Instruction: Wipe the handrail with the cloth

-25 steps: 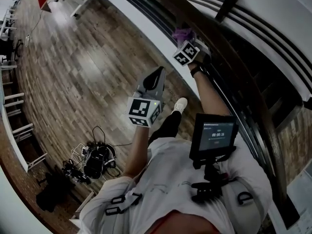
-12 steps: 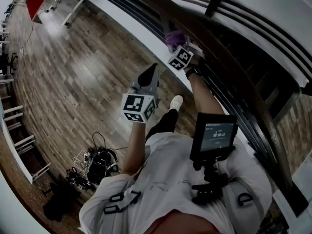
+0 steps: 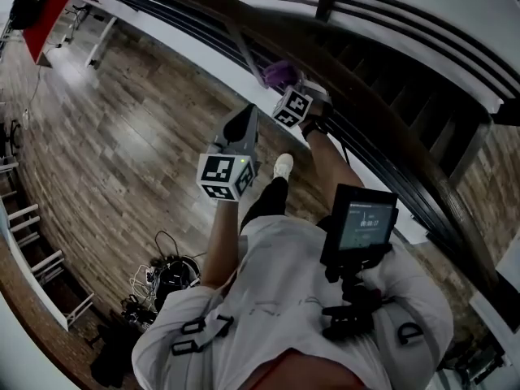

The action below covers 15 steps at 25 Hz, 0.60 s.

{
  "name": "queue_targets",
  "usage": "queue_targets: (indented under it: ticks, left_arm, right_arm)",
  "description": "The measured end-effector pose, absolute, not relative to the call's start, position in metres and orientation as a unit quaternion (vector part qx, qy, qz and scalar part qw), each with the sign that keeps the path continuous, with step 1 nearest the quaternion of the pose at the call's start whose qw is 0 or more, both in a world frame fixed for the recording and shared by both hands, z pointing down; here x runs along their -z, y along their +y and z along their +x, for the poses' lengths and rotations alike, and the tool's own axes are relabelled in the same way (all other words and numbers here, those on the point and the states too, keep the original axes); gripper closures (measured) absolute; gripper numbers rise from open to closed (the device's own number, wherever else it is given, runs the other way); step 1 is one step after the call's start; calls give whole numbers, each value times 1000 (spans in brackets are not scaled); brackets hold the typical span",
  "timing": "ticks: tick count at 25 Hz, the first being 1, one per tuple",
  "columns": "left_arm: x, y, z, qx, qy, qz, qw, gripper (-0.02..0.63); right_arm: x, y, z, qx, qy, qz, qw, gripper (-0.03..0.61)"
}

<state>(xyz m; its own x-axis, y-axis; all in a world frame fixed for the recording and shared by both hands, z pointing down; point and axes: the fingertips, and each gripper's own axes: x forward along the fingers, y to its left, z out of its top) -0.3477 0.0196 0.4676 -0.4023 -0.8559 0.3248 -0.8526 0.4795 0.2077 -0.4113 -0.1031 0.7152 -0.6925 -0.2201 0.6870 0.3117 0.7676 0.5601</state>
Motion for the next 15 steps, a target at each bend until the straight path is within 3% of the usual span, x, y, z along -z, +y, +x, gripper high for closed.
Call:
queue_targets:
  ticks: [15]
  left_arm:
    - [-473, -31, -298, -2, -796, 567, 211, 614]
  right_arm:
    - [-720, -136, -314, 328, -842, -1, 427, 433]
